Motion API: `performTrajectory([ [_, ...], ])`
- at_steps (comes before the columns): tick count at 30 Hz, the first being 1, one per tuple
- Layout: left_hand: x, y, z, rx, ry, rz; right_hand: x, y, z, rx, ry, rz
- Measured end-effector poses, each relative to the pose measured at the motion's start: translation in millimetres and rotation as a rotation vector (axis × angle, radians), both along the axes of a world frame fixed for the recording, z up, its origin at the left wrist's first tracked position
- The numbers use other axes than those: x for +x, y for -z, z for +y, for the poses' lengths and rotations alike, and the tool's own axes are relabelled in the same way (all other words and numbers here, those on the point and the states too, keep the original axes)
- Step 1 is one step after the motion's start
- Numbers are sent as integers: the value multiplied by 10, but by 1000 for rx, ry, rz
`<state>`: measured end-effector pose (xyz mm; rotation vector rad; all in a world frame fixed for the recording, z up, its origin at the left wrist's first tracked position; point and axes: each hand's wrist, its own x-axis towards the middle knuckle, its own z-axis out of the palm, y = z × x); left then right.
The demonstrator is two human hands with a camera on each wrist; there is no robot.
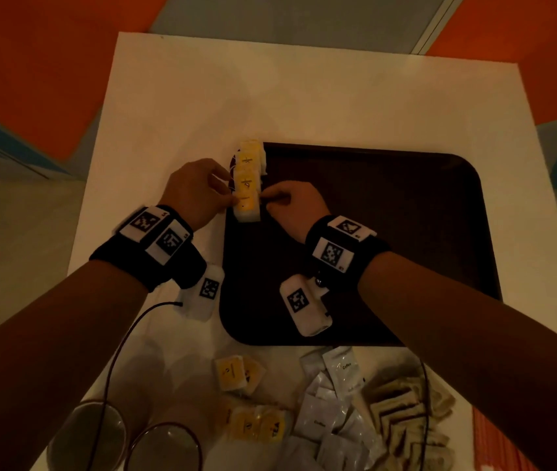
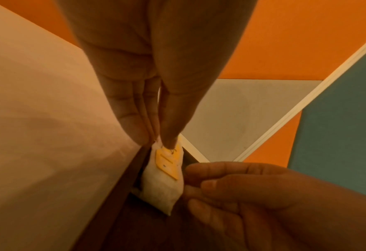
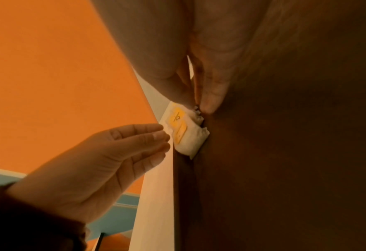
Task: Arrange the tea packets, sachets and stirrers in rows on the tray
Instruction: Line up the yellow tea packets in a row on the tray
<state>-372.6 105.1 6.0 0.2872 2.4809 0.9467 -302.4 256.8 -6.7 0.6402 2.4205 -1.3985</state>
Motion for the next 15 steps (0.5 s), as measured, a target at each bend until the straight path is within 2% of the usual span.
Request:
performTrajectory([
  [4,-71,43,27,44,-54,78,-39,-39,-48,-111,21,34],
  [9,-137,64,127,24,-71,111,-157,-97,-35,-72,61,33],
  [12,-182,62,163,25,-60,128,-244,-168,-33,-91,7,28],
  [15,-219,71,170,15,-56,143,-303,-153,-49,-26,-31,36],
])
